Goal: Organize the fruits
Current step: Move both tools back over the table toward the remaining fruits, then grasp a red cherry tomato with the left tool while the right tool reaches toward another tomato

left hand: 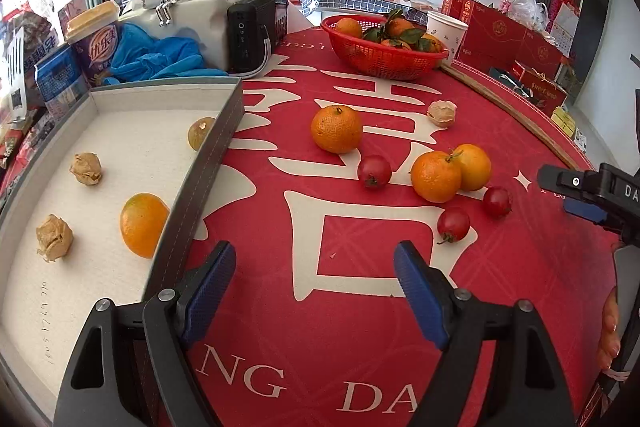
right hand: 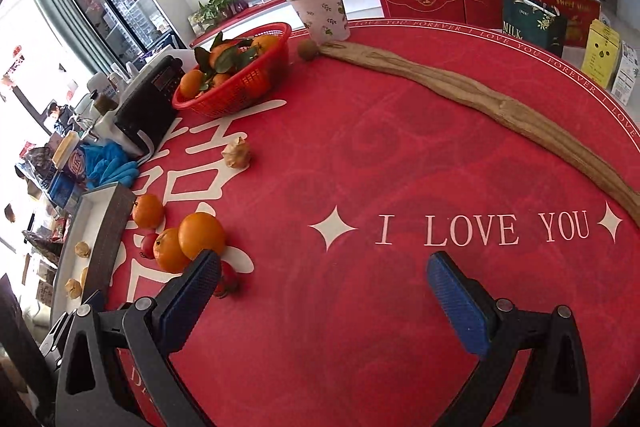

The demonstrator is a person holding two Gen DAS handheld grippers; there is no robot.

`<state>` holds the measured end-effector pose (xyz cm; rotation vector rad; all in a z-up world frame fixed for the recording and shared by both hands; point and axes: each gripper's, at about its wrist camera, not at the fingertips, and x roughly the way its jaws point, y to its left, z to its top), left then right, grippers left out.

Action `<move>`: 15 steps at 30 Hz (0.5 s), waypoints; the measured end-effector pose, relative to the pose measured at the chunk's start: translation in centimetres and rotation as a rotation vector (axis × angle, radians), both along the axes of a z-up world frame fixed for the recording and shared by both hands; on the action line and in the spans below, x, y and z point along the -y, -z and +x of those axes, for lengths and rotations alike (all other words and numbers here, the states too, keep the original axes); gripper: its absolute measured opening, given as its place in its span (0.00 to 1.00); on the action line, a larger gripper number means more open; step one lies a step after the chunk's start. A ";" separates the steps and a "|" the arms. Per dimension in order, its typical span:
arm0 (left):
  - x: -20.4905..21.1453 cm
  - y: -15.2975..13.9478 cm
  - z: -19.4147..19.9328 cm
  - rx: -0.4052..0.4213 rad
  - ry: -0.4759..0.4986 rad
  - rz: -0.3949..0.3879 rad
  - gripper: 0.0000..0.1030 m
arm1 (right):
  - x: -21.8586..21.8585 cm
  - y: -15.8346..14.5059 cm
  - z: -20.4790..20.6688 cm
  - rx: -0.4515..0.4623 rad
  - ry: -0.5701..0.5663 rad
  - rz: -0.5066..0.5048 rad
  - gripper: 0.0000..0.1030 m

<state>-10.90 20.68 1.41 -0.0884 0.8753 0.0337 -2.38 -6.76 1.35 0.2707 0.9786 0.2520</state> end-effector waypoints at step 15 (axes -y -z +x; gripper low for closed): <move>0.2 -0.7 0.1 0.024 0.036 -0.004 0.81 | -0.7 0.3 -0.7 -0.002 -0.043 -0.130 1.00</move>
